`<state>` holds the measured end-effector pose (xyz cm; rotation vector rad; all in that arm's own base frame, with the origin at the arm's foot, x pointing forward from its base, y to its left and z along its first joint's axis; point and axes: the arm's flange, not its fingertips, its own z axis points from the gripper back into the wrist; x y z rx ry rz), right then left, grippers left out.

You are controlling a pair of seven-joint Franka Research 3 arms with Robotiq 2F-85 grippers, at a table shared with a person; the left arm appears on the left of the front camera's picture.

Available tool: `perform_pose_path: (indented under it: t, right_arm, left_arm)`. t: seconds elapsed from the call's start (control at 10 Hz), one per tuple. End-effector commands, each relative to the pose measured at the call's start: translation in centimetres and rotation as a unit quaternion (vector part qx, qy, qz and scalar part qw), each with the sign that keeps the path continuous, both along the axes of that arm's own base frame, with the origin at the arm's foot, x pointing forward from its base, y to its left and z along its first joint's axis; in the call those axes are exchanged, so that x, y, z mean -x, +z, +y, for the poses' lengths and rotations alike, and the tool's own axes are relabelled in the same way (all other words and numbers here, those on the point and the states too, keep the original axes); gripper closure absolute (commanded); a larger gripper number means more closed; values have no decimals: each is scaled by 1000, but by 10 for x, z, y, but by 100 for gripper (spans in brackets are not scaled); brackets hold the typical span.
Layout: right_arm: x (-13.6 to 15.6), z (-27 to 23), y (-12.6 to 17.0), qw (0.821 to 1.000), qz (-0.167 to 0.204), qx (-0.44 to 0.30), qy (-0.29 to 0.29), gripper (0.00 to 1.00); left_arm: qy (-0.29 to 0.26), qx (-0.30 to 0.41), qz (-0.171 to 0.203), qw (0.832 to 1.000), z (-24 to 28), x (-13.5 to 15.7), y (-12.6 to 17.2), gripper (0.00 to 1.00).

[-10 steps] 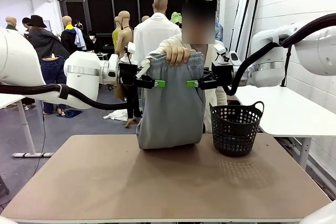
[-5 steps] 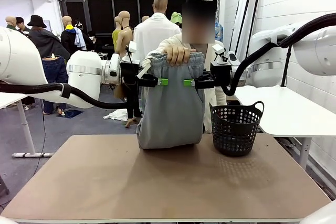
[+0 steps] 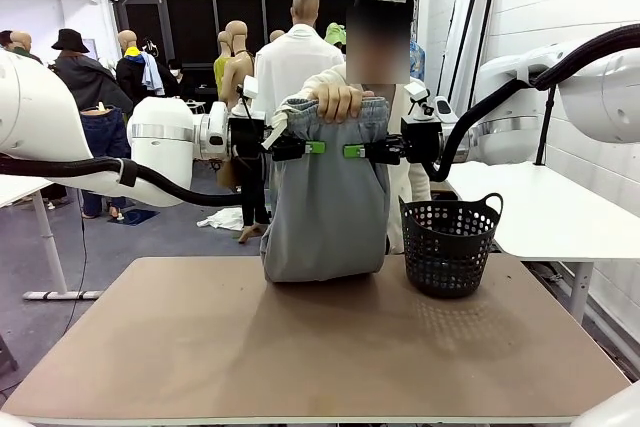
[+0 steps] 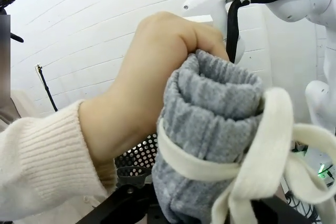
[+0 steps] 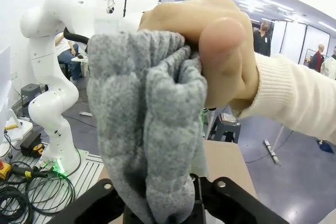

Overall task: Fold the training pants.
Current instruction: Grab both ends of the Training pants handed by a person, then release the ends of the Training pants and then grab the overlapped ends.

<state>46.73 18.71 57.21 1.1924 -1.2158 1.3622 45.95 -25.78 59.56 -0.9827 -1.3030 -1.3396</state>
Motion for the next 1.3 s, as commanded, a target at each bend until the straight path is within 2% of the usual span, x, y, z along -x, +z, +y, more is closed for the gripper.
perform_pose_path:
  t: [0.0, 0.4, 0.5, 0.6, 1.2]
  right_arm:
    - [-4, 4, 3, 1000, 12, 9, 5, 100]
    - [-3, 6, 1, 1000, 11, 11, 24, 100]
    - [-4, 7, 0, 1000, 7, 12, 14, 100]
    - [1, 2, -3, 1000, 5, 4, 8, 100]
    - [1, 2, -3, 1000, 5, 4, 8, 100]
  left_arm:
    - [6, 22, -9, 1000, 2, 2, -3, 100]
    - [1, 16, -4, 1000, 4, 2, -6, 100]
    - [-4, -10, 16, 1000, 2, -4, -9, 100]
    - [2, 3, 3, 1000, 1, 0, -4, 100]
    - [2, 3, 3, 1000, 1, 0, -4, 100]
